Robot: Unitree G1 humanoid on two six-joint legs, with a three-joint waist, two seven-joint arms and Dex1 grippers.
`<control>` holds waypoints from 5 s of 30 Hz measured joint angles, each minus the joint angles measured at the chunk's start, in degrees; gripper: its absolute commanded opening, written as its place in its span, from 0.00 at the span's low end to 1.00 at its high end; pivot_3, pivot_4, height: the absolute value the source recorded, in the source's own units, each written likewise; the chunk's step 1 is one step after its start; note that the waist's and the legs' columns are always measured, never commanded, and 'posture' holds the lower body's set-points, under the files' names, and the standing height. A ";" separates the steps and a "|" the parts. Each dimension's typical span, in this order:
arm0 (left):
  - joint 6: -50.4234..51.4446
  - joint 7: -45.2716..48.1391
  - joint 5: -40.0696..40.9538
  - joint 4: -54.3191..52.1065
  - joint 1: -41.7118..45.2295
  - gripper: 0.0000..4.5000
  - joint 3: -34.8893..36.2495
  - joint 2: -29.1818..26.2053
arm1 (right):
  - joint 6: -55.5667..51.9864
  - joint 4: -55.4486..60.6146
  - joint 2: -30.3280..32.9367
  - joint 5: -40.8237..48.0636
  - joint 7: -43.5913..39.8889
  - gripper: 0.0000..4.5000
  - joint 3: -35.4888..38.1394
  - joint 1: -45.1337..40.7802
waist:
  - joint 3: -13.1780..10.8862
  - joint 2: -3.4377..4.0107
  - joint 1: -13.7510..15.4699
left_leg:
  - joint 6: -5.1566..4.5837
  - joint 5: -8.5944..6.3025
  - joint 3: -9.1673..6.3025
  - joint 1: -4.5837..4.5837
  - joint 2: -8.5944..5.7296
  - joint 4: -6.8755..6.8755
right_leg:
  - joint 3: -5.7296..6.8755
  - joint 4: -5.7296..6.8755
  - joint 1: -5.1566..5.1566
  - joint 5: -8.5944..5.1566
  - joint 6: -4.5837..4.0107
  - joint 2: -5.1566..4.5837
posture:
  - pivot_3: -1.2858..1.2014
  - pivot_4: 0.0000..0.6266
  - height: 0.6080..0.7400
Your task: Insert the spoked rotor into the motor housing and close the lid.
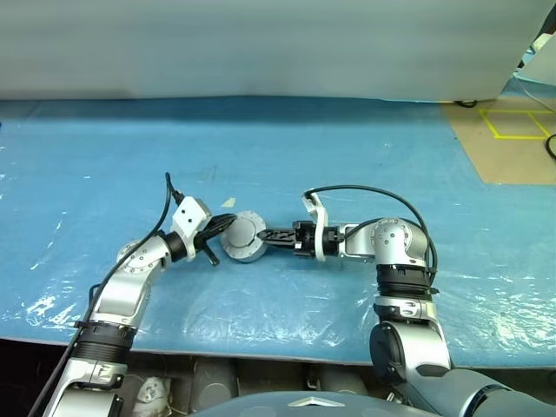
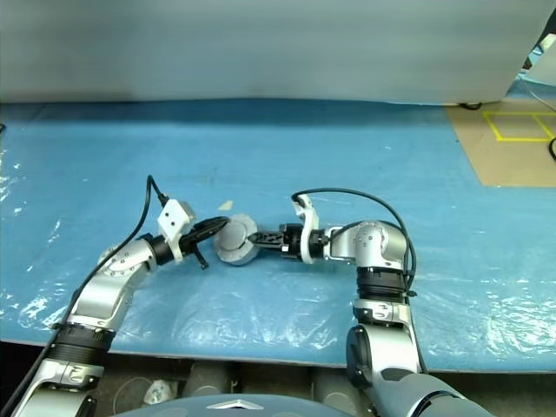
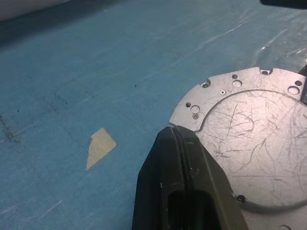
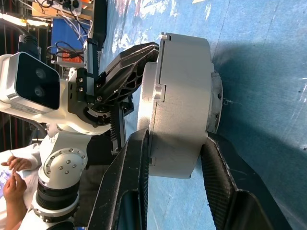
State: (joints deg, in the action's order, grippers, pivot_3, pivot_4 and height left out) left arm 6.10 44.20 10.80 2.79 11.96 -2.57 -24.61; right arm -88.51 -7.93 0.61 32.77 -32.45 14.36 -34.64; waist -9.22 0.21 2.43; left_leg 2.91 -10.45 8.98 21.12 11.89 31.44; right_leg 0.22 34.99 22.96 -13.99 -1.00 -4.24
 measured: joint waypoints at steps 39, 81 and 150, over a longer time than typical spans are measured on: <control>28.77 -17.10 45.48 -0.70 -0.48 1.00 27.53 15.00 | 10.18 -5.62 -7.42 11.39 5.18 0.27 9.95 -2.98 | -0.10 -0.16 1.65 | 0.01 0.02 -0.37 0.66 0.01 0.36 | 0.38 0.07 0.24 0.06 0.04 -0.02 | 0.52 0.24 1.00; 34.36 -30.55 77.90 -4.44 -4.38 1.00 31.76 21.37 | 16.87 -7.89 -6.50 14.41 8.91 0.27 4.45 -1.43 | -0.09 -0.32 1.65 | 0.01 0.01 -0.49 0.71 0.01 0.69 | 0.38 0.09 0.10 0.18 0.25 -0.01 | 0.52 0.24 1.00; 36.41 -19.03 67.26 -0.25 -4.41 0.56 23.20 22.89 | 18.74 -8.25 -7.51 18.95 7.54 0.76 3.38 -1.78 | -0.08 -0.35 1.64 | 0.00 0.02 -0.49 0.63 0.01 0.85 | 0.35 0.32 0.04 0.19 0.25 -0.03 | 0.52 0.24 1.00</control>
State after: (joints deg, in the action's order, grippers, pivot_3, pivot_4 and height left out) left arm 42.52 25.17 78.06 2.54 7.55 20.63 -1.72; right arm -69.77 -16.18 -6.91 51.72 -24.92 17.74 -36.42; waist -9.30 -0.13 4.08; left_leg 2.91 -10.44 8.49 21.75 11.90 32.29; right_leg 0.56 35.31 22.99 -13.79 -0.75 -4.27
